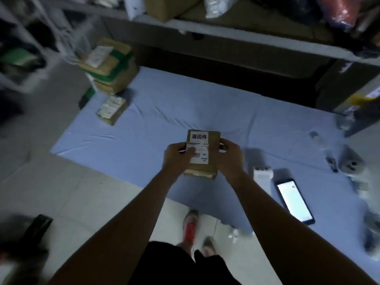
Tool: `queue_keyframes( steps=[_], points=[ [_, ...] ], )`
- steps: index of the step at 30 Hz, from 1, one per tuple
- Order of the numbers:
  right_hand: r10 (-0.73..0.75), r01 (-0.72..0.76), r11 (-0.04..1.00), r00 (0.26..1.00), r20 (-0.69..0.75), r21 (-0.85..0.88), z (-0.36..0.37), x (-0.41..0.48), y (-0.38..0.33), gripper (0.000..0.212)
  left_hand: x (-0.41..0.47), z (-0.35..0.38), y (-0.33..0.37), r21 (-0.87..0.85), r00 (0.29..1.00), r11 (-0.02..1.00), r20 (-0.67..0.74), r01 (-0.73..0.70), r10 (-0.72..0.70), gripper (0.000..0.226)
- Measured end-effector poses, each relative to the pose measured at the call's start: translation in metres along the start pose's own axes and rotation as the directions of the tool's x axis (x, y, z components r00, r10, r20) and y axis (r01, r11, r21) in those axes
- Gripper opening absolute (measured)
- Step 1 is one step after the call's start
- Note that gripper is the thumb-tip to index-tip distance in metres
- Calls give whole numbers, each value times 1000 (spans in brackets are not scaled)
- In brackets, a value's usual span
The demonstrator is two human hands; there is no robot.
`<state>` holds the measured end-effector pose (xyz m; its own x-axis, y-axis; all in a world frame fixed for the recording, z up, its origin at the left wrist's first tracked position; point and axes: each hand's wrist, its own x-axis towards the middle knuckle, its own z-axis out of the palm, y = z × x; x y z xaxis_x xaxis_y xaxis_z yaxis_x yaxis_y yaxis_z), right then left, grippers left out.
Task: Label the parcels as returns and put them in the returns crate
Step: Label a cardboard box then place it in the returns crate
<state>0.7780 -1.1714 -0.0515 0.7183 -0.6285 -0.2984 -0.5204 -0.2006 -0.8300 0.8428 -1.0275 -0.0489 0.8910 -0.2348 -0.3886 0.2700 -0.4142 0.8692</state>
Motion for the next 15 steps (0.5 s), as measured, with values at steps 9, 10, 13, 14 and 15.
queue_keyframes(
  steps=[9, 10, 13, 14, 15],
  points=[
    [-307, 310, 950, 903, 301, 40, 123, -82, -96, 26, -64, -176, -33, -25, 943, 1000, -333, 6, -14, 25],
    [-315, 316, 947, 895, 316, 48, 141, -91, -106, 28, -67, -196, -39, -49, 936, 999, -352, -1, -16, 25],
    [-318, 322, 945, 877, 361, 51, 200, -119, -137, 29, -74, -260, -63, -106, 920, 993, -393, -42, -3, 24],
    [-312, 320, 946, 873, 375, 42, 223, -129, -146, 29, -76, -283, -73, -126, 918, 990, -397, -57, 3, 23],
    [-306, 316, 948, 871, 384, 38, 247, -139, -154, 28, -77, -306, -84, -145, 919, 988, -395, -61, -1, 23]
  ],
)
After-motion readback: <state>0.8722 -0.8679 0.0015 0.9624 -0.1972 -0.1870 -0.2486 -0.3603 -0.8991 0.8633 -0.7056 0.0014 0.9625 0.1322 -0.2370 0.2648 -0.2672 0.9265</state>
